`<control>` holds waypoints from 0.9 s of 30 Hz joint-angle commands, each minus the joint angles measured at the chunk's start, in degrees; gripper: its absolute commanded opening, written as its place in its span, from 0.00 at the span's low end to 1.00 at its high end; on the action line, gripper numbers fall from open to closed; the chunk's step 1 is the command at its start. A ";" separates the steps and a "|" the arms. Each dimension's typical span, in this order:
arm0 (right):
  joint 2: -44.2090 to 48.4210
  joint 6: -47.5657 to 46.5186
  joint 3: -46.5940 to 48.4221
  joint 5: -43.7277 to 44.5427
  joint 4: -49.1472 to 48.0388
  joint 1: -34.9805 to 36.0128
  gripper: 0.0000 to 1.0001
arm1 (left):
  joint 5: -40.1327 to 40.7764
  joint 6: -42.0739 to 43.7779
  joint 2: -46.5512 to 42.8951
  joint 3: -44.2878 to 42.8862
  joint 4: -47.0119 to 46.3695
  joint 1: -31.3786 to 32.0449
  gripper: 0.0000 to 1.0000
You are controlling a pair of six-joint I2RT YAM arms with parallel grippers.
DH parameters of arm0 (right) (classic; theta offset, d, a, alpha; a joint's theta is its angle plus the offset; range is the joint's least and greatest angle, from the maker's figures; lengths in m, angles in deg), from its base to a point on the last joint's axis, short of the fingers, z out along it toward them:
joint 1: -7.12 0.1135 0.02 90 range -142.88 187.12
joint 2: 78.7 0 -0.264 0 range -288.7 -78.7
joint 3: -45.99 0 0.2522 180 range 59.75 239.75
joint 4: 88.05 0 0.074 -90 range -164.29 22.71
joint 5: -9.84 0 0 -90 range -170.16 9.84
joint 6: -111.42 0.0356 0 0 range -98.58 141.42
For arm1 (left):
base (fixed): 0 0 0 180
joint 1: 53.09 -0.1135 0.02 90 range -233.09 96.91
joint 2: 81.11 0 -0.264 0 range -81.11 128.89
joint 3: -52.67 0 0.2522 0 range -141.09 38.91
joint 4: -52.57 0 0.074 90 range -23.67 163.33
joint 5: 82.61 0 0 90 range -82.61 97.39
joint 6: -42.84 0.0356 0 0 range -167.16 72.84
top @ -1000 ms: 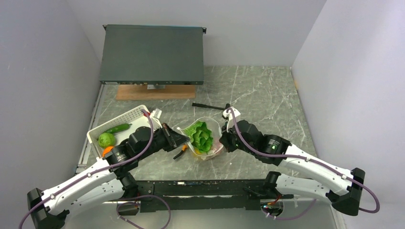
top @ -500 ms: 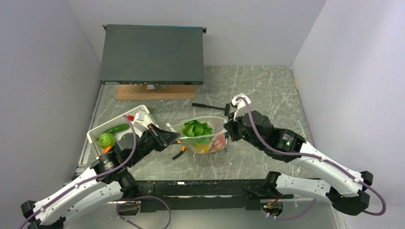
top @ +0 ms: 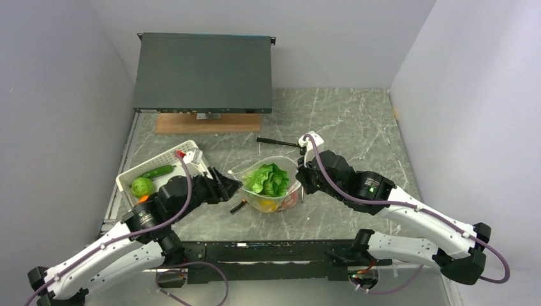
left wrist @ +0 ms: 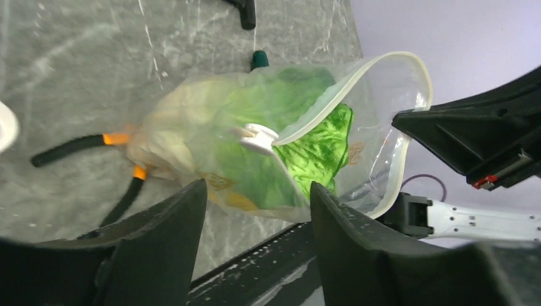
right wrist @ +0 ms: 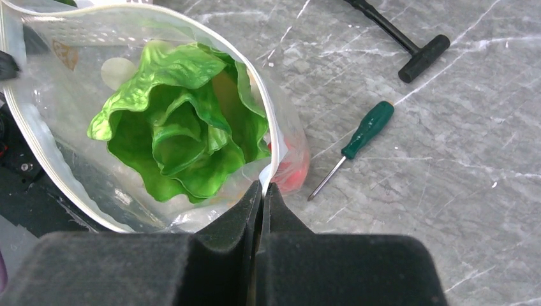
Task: Place the food in the zip-top bag and seal the zipper
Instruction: Adjust the zipper food storage bag at the center of the board.
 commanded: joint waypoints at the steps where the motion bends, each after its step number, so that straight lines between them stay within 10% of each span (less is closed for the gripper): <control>1: 1.04 0.60 1.33 -0.59 0.85 -0.32 0.00 | 2.87 17.89 -5.54 -1.83 0.23 -0.01 0.69; 14: 0.84 -3.50 1.33 -4.94 0.54 -1.44 0.00 | -12.51 63.07 -19.19 7.43 -10.08 -0.05 0.77; 22: 1.16 -6.06 -1.11 -9.59 -2.20 -1.99 0.00 | -18.88 72.46 -16.80 10.21 -11.13 -1.15 0.78; 27: 0.91 -6.74 -0.56 -9.80 -1.20 -2.25 0.00 | -28.17 74.70 -11.70 12.41 -14.92 -12.19 0.80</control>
